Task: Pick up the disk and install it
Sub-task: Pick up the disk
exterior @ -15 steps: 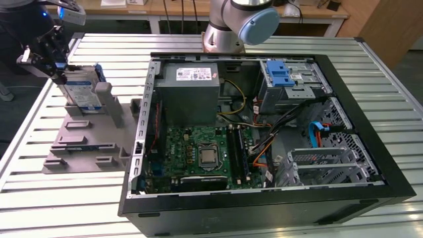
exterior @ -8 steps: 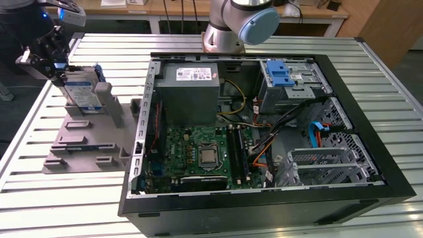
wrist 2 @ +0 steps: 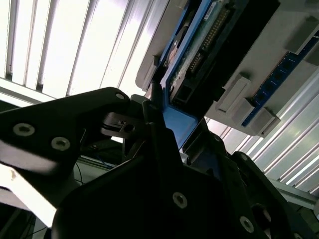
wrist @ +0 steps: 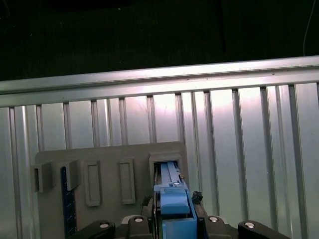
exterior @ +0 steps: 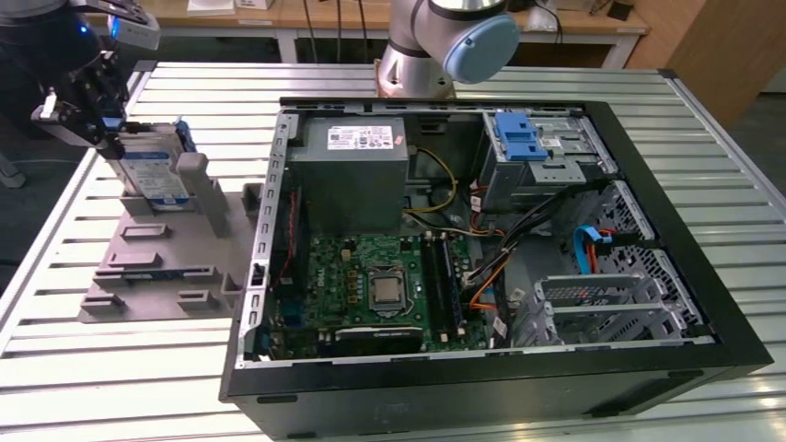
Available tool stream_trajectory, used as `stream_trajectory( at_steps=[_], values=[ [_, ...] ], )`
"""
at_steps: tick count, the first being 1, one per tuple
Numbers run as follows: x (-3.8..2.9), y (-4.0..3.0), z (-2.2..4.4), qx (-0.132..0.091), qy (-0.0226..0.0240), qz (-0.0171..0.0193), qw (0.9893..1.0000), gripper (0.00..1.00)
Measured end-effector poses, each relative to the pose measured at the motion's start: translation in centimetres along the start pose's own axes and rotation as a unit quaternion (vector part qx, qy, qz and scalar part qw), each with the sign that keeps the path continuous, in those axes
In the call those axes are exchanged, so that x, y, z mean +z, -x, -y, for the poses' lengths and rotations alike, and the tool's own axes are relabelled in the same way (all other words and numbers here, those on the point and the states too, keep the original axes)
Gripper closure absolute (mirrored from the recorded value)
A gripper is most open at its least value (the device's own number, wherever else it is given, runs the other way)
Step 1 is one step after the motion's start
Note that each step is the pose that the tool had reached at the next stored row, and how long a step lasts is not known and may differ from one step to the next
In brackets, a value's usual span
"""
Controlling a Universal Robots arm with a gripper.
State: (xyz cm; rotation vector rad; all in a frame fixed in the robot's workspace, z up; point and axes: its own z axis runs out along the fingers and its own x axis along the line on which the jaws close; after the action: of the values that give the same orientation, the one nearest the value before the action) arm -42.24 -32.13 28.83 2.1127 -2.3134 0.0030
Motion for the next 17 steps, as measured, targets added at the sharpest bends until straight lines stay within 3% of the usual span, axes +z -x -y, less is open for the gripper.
stream_trajectory(
  at_steps=[1,14,17],
  values=[
    [0.0,0.0,0.0,0.0,0.0,0.0,1.0,0.59],
    [0.02,0.0,0.0,0.0,0.0,0.0,1.0,0.63],
    [0.02,-0.01,-0.02,-0.011,-0.0001,0.0,0.9999,0.63]
  ],
)
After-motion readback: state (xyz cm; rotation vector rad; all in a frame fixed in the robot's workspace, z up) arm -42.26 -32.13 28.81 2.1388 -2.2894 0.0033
